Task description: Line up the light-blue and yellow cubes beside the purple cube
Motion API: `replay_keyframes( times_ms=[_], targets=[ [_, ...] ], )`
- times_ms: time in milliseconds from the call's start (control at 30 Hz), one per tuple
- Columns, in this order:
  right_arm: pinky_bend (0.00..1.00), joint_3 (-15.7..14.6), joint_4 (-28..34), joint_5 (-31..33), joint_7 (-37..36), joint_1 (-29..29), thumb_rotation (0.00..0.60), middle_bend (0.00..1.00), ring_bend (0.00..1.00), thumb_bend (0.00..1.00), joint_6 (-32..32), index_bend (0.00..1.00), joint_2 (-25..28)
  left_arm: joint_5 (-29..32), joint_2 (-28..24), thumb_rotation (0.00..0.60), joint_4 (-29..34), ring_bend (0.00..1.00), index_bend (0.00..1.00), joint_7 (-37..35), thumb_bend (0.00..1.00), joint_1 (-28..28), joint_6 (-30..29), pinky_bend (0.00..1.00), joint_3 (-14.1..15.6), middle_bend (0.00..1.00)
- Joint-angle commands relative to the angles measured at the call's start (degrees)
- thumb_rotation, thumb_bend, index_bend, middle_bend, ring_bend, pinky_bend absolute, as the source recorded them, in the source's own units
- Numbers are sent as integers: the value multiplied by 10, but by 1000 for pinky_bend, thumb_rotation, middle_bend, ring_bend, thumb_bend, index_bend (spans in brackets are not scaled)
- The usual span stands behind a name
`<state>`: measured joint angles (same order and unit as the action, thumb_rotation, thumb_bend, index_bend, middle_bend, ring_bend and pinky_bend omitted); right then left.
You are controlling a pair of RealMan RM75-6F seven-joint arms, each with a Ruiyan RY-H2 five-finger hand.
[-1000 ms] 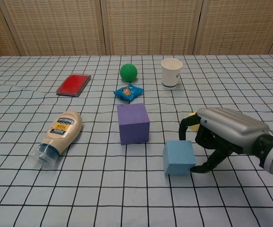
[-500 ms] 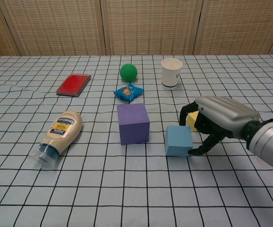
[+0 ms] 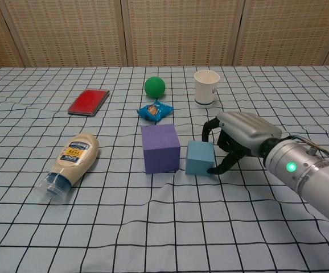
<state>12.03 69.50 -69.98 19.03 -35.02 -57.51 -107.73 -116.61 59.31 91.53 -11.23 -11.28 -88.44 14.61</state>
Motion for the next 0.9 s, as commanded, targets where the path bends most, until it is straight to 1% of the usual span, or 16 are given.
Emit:
replay_keyframes(
  times_ms=[33, 167, 333, 533, 767, 900],
  targets=[
    [890, 6, -11, 5, -7, -7, 600, 941, 834, 23, 4, 641, -10, 1, 0, 600, 0, 558, 491, 0, 520, 0, 1, 777, 0, 607],
    [890, 8, -16, 7, -11, -11, 600, 941, 834, 23, 4, 641, -13, 3, 1, 600, -1, 558, 491, -1, 520, -1, 4, 777, 0, 606],
    [890, 11, -7, 9, -11, -13, 600, 941, 834, 23, 0, 641, -9, 4, 2, 600, -1, 558, 491, 0, 520, -1, 3, 777, -1, 607],
    [890, 14, 25, 19, 5, -15, 600, 941, 834, 24, -2, 641, 6, 4, 1, 600, -1, 557, 491, 0, 520, -1, 3, 777, 0, 607],
    [890, 20, 74, 48, 42, -19, 600, 941, 834, 24, 1, 641, 31, 4, 0, 600, 1, 558, 491, -1, 519, 1, -2, 777, -1, 607],
    [890, 25, 84, 68, 54, -26, 600, 941, 834, 24, 10, 641, 35, 1, 0, 600, 1, 558, 491, 1, 520, 0, 0, 777, 1, 606]
  ],
)
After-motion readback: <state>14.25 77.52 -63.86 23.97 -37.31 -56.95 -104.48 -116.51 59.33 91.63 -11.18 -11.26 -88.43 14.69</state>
